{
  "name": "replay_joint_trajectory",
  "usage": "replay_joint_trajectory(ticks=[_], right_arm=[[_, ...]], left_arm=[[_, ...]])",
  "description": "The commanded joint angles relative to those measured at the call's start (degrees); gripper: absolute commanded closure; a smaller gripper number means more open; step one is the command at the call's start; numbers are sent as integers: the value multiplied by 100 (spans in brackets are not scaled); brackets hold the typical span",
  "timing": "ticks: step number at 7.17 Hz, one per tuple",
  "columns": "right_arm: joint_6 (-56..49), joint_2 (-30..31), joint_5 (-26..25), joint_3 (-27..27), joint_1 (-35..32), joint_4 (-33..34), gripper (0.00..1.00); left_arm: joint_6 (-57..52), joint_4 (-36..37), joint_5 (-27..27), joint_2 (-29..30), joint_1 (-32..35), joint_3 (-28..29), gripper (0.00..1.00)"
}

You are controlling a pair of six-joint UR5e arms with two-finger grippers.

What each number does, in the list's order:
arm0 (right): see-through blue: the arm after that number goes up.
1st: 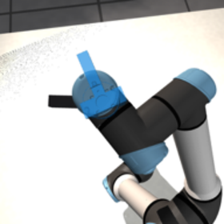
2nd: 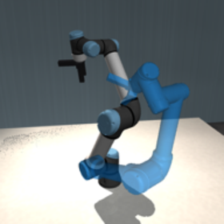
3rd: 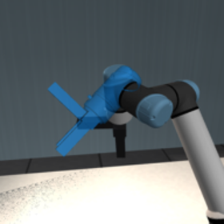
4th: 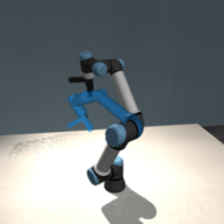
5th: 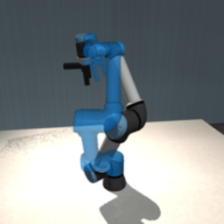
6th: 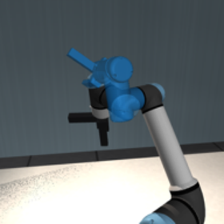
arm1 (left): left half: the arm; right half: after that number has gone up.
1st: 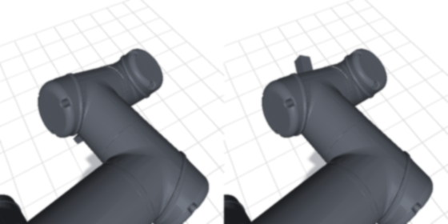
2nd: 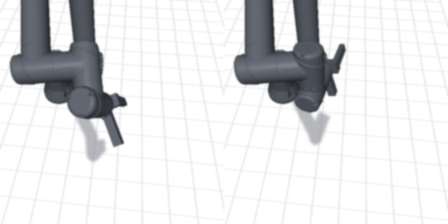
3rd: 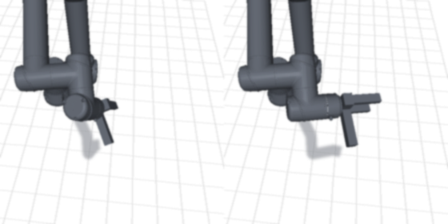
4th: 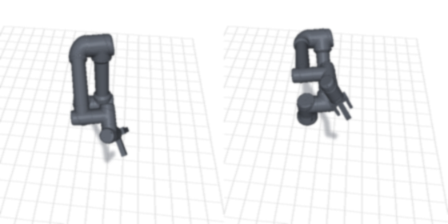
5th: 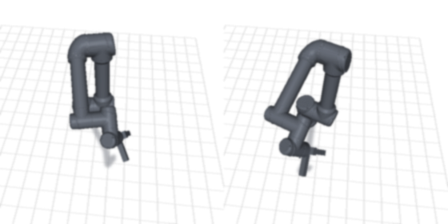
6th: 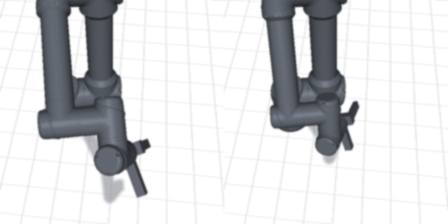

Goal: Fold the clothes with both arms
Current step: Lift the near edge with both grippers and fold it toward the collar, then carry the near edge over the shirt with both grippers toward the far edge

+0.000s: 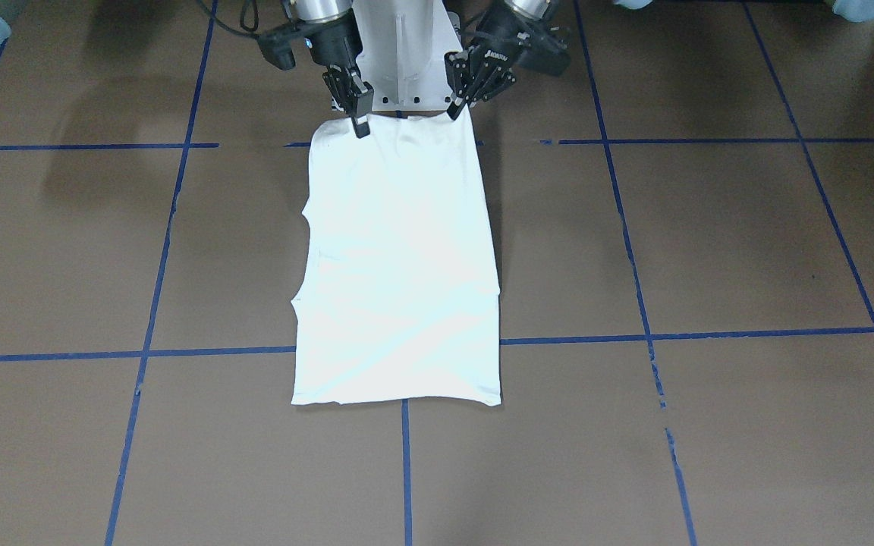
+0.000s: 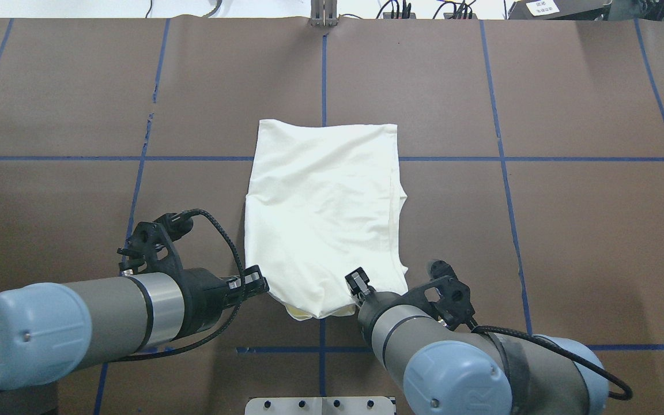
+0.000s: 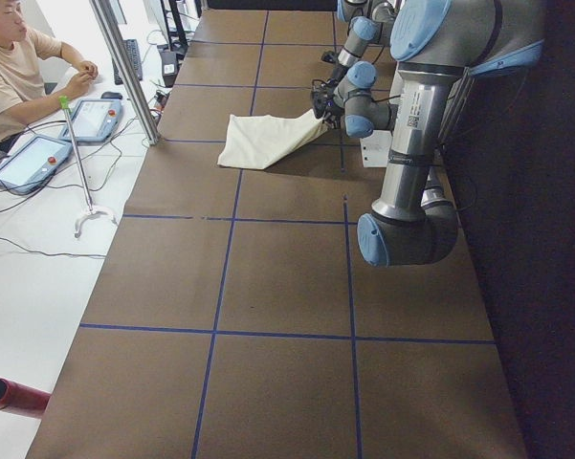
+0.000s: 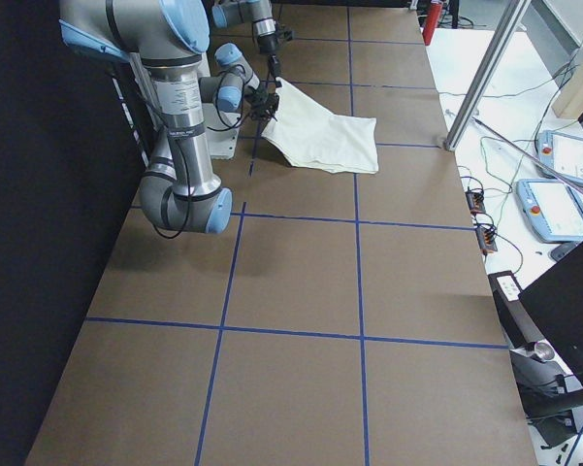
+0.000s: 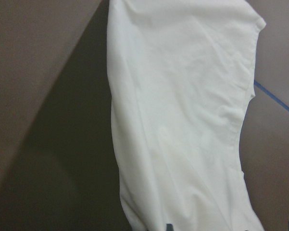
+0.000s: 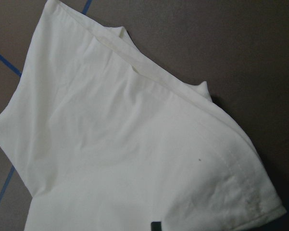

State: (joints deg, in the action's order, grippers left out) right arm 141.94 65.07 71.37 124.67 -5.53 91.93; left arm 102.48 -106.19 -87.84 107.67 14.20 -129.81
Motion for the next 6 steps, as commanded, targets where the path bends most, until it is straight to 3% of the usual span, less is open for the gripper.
replay_joint_trajectory(ticks=[1, 3, 5, 6], right_arm=[[-122, -38, -18, 130, 96, 334, 100], [-551, -204, 17, -126, -437, 290, 100], [-833, -731, 53, -932, -1009, 273, 100], [-957, -820, 70, -1406, -1229, -93, 100]], left_arm=[[-105, 1413, -330, 654, 21, -337, 100], [-815, 1426, -365, 992, 616, 287, 100], [-1308, 1356, -383, 1368, 1171, 1111, 100], [-1440, 1347, -383, 1614, 1347, 1534, 100]])
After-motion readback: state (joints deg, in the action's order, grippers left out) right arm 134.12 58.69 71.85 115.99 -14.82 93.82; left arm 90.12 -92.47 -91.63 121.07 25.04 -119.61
